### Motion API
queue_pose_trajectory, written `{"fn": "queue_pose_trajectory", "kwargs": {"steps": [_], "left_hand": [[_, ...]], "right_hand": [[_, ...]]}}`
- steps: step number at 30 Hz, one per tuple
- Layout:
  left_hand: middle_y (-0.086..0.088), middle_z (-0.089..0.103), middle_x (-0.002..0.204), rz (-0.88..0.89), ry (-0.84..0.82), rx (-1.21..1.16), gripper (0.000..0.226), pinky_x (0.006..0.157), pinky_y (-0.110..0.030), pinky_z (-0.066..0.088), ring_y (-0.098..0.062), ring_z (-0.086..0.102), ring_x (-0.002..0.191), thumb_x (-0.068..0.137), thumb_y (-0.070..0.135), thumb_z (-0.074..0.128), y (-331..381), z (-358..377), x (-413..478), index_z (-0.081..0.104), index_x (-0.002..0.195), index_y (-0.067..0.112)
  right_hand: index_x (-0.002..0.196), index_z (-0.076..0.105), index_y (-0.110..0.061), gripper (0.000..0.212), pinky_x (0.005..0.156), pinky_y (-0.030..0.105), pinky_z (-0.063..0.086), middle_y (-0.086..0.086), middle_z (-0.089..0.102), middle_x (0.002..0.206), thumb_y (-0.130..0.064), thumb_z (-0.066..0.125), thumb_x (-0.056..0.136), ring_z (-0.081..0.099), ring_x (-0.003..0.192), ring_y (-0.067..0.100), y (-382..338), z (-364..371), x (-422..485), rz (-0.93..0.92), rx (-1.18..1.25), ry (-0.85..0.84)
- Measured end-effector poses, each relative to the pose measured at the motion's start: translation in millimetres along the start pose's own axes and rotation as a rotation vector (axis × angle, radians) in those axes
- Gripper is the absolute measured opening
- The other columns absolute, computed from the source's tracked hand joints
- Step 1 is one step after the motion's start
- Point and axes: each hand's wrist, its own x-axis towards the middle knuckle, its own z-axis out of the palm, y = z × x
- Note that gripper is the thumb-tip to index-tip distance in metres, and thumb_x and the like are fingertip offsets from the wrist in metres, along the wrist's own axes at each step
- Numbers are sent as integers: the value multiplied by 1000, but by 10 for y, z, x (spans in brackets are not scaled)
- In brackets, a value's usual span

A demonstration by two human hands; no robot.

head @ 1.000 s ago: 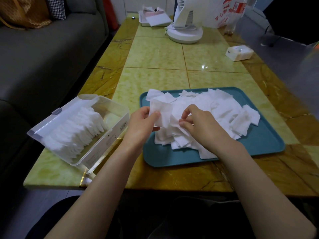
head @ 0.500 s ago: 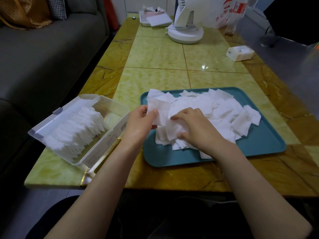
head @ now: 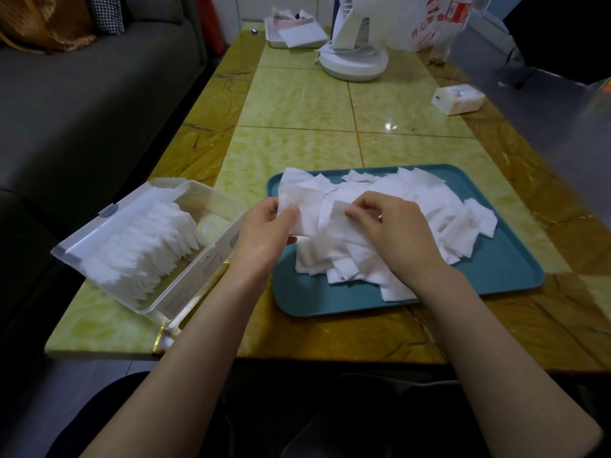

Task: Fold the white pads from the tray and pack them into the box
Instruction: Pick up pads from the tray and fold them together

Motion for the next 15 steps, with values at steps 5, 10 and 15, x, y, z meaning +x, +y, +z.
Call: {"fn": "queue_pose_trajectory", "kwargs": {"steps": [5,10,15], "left_hand": [[-3,63,90,-15,31,14,13,72,-28,51,-11,58,78,96,12,47,-8,21,-5,59,99,10],[-12,67,101,23,-46,51,16,85,-46,53,-22,63,91,96,21,49,-12,112,-80,60,102,12],[-6,72,101,44,-167,-11,20,89,-46,54,-24,67,98,94,18,53,-22,212,-162,64,109,15]], "right_hand": [[86,63,-18,9,66,10,40,-14,61,77,-22,58,91,54,74,-3,-18,-22,9,34,225,150],[83,60,-18,11,61,18,42,-8,58,73,-24,57,92,50,63,3,-128,67,10,178,476,152],[86,60,-16,12,63,32,51,0,64,80,-24,55,92,61,73,15,-186,180,-18,225,481,107]]}}
